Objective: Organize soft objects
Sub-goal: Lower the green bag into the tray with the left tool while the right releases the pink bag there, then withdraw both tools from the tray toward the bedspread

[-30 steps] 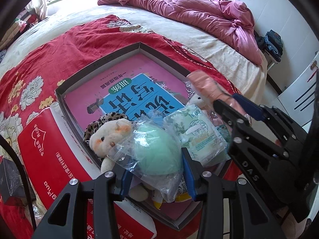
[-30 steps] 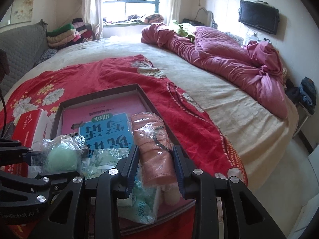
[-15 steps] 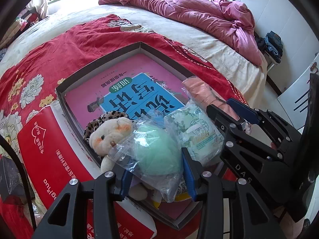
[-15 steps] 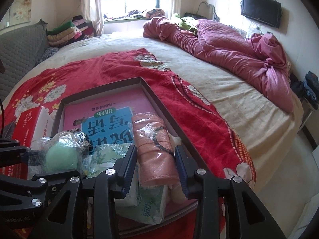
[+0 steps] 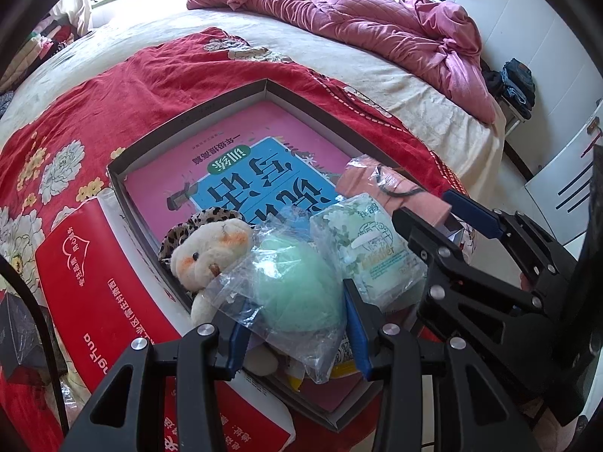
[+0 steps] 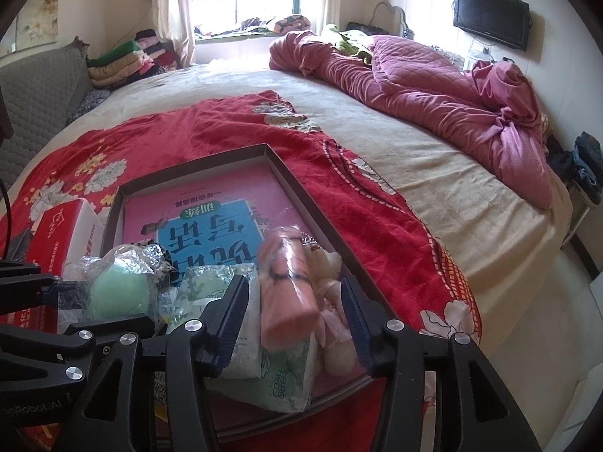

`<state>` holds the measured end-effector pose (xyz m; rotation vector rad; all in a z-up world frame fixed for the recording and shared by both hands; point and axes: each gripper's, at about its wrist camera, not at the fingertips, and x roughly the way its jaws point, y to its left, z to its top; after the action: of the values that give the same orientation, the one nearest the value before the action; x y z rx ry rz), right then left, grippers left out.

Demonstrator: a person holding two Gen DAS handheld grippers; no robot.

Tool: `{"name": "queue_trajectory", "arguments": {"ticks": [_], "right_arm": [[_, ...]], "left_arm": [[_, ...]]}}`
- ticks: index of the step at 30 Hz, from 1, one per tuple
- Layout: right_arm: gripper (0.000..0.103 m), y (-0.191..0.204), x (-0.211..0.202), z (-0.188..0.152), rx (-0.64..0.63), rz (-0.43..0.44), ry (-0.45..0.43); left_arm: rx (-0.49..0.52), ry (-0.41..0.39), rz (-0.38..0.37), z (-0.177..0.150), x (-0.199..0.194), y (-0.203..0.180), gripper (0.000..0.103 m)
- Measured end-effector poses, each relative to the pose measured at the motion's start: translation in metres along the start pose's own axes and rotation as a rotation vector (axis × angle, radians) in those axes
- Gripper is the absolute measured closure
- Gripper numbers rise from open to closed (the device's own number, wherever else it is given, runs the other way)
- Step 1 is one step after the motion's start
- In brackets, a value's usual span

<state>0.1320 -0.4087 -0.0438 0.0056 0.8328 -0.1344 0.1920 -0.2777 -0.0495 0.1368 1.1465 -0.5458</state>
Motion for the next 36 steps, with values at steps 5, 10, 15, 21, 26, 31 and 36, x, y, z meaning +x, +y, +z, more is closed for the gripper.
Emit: {"name": "queue_trajectory", "arguments": {"ticks": [5, 10, 15, 21, 26, 31, 36], "right_arm": [[0.045, 0.001, -0.007, -0.002, 0.000, -0.008, -0.013], [0.038, -0.002, -0.014, -0.001, 0.012, -0.024, -0.017], [0.037, -0.008, -0.028, 0.000, 0.037, -0.034, -0.044], [0.037, -0.009, -0.044, 0.003, 0.047, -0.030, -0.067], [0.035, 0.008, -0.069, 0.008, 0.002, -0.007, -0.103], [0.030, 0.041, -0.088, 0.013, -0.055, 0.039, -0.137], [0.030, 0.089, -0.108, 0.016, -0.140, 0.138, -0.160]], "left_arm": [[-0.005, -0.006, -0.004, -0.002, -0.001, 0.000, 0.058], [0.001, -0.009, 0.001, -0.003, -0.003, -0.002, 0.053], [-0.015, -0.013, 0.001, -0.003, -0.007, 0.002, 0.039], [-0.036, -0.053, 0.005, -0.009, -0.024, 0.009, 0.034], [-0.063, -0.103, 0.036, -0.022, -0.056, 0.023, 0.029], [-0.115, -0.144, 0.072, -0.046, -0.091, 0.049, 0.029], [-0.170, -0.166, 0.171, -0.076, -0.121, 0.083, 0.028]]}}
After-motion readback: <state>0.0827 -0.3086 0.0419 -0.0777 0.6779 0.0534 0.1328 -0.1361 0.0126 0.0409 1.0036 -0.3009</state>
